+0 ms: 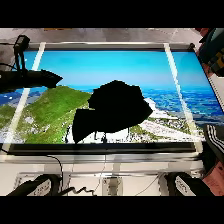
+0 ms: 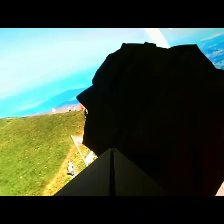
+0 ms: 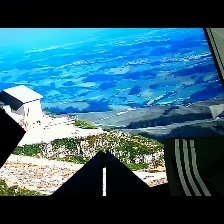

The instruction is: Fold the clothes and pants, and hang the long-sleeved shirts on hangers.

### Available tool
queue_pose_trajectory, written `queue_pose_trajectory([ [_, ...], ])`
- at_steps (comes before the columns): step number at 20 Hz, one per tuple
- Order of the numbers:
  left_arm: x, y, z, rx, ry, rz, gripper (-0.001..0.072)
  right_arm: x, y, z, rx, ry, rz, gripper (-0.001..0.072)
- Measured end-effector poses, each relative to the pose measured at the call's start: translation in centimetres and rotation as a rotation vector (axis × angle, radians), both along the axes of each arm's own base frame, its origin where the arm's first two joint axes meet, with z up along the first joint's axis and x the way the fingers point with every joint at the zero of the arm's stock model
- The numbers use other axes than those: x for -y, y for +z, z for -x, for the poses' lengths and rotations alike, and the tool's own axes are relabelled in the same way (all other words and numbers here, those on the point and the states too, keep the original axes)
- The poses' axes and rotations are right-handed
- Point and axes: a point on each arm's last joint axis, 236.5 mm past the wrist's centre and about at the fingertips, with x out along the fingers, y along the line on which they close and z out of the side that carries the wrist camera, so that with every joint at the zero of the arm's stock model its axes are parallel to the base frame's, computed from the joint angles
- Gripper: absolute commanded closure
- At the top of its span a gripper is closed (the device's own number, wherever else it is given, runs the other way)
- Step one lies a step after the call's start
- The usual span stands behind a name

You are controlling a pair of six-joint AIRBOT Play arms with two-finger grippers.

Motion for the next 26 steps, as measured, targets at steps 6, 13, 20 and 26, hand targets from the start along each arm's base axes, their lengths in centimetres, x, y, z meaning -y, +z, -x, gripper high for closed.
queue_pose_trajectory([
  [6,0.0,0.0,0.0,0.0,0.0,0.0,0.0694,0.0,0.0,0.0,0.0,0.0,0.001,0.0688],
  [13,0.0,0.0,0.0,0.0,0.0,0.0,0.0694,0.0,0.0,0.0,0.0,-0.001,0.0,0.0688],
  [20,0.1,0.1,0.0,0.001,-0.001,0.006,0.0694,0.1,1.2,-1.2,0.069,0.01,0.014,0.0687],
  [26,1.3,1.3,0.1,0.009,-0.015,0.087,0.0694,-4.9,0.7,-3.2,0.109,0.146,-0.154,0.0688],
])
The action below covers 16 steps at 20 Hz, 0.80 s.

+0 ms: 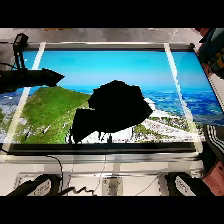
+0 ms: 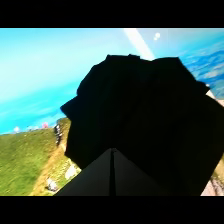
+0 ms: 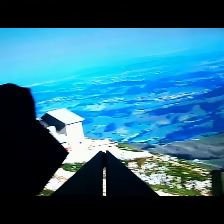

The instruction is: Fold the clothes and pants, and hang the long-sleeved shirts on hangers.

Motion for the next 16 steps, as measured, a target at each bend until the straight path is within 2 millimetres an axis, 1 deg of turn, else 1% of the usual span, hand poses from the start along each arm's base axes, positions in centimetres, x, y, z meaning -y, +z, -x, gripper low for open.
queue_pose_trajectory([
  [2,0.4,0.4,0.0,0.003,-0.005,0.028,0.0694,-4.4,-2.0,-0.5,-0.049,0.149,-0.089,0.0688],
  [4,0.6,0.7,0.0,0.005,-0.006,0.044,0.0694,-9.8,-5.3,-0.2,-0.138,0.332,-0.156,0.0688],
  [6,0.2,0.7,0.0,0.006,0.002,0.045,0.0694,-15.3,-9.3,0.8,-0.227,0.515,-0.179,0.0688],
  [9,-1.4,0.5,-0.4,0.002,0.04,0.035,0.0694,-23.4,-15.3,3.2,-0.309,0.782,-0.153,0.0688],
  [10,-2.0,0.5,-0.5,-0.001,0.055,0.036,0.0669,-26.0,-17.3,3.9,-0.314,0.857,-0.132,0.0656],
  [11,-2.7,0.4,-0.6,-0.005,0.07,0.037,0.0529,-28.2,-19.0,4.4,-0.309,0.914,-0.108,0.0535],
  [12,-3.4,0.4,-0.6,-0.011,0.087,0.039,0.0276,-30.5,-20.8,4.9,-0.294,0.973,-0.069,0.0398],
  [13,-4.0,0.3,-0.6,-0.017,0.102,0.039,0.0115,-32.4,-22.3,5.2,-0.278,1.024,-0.028,0.0383],
  [14,-4.5,0.2,-0.6,-0.026,0.113,0.043,0.0101,-34.1,-23.7,5.4,-0.252,1.068,0.012,0.037],
  [16,-5.2,0.0,-0.4,-0.038,0.122,0.042,0.0101,-37.3,-26.9,5.6,-0.205,1.155,0.115,0.0195],
])
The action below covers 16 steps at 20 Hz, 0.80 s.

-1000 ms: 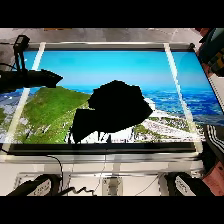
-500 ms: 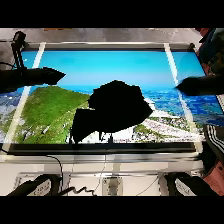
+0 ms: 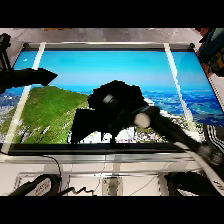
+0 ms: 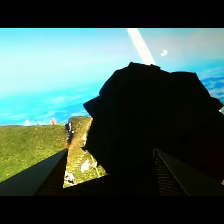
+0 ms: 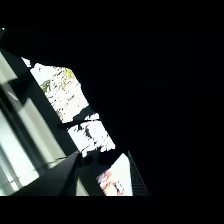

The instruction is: Fold the clothes and pants, and hang the long-sleeved shirts on hangers.

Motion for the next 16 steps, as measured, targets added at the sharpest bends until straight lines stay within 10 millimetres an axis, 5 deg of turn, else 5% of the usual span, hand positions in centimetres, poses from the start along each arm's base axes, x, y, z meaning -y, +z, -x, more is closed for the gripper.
queue_pose_trajectory([
  [6,-0.5,-0.2,0.2,-0.014,0.006,0.003,0.0101,-5.6,-6.6,0.4,0.197,0.299,0.154,0.0204],
  [16,-0.6,-0.2,0.3,-0.017,0.006,0.004,0.0102,-9.5,-9.2,-1.3,0.361,0.42,0.144,0.0251],
])
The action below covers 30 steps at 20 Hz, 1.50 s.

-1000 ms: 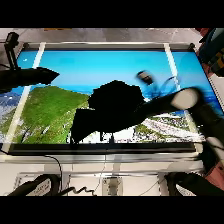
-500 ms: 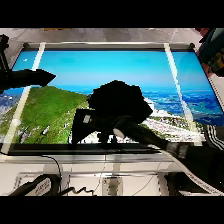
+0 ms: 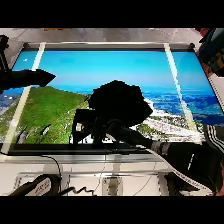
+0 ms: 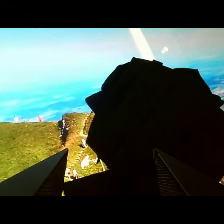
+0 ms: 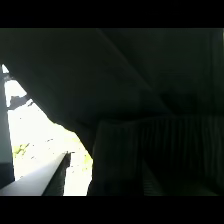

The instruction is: Fold the clothes and pants, and hang the long-sleeved shirts on hangers.

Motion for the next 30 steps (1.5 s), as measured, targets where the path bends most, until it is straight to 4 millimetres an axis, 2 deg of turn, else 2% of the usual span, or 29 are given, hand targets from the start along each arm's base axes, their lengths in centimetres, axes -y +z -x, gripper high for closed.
queue_pose_trajectory([
  [5,0.0,0.0,0.0,0.0,0.0,0.0,0.0102,-0.9,-0.5,-1.6,0.015,-0.004,-0.002,0.0272],
  [7,0.0,0.0,0.0,0.0,0.0,0.0,0.0102,-0.6,-0.9,-2.6,0.002,-0.021,0.018,0.0279],
  [9,0.0,0.0,0.0,0.0,0.0,0.0,0.0102,0.1,-1.4,-3.2,-0.018,-0.037,0.044,0.0332],
  [13,0.0,0.0,0.0,0.001,0.0,0.0,0.0102,0.5,-1.9,-3.2,-0.042,-0.044,0.07,0.0349],
  [14,0.0,0.0,0.0,0.0,0.0,0.0,0.0102,0.5,-2.0,-3.1,-0.047,-0.042,0.075,0.0399],
  [16,0.0,0.0,0.0,0.001,0.0,0.0,0.0102,0.5,-2.3,-2.8,-0.055,-0.04,0.08,0.0621],
  [17,0.0,0.0,0.0,0.0,0.0,0.0,0.0102,0.5,-2.4,-2.7,-0.058,-0.041,0.083,0.0688],
  [21,0.0,0.0,0.0,0.0,0.0,0.0,0.0111,0.4,-2.2,-2.9,-0.057,-0.044,0.084,0.0688],
  [23,0.0,0.0,0.0,0.0,0.0,0.0,0.0112,0.4,-1.1,-3.3,-0.045,-0.046,0.086,0.0689],
  [26,0.0,0.0,0.0,-0.019,0.019,0.024,0.0112,1.3,2.1,-5.0,-0.048,-0.127,0.05,0.0689],
  [28,0.0,0.0,0.1,-0.04,0.037,0.049,0.0111,2.8,5.2,-6.9,-0.059,-0.236,-0.011,0.0689],
  [30,0.2,-0.3,0.4,-0.066,0.034,0.056,0.0131,5.3,8.3,-8.9,-0.075,-0.358,-0.068,0.069],
])
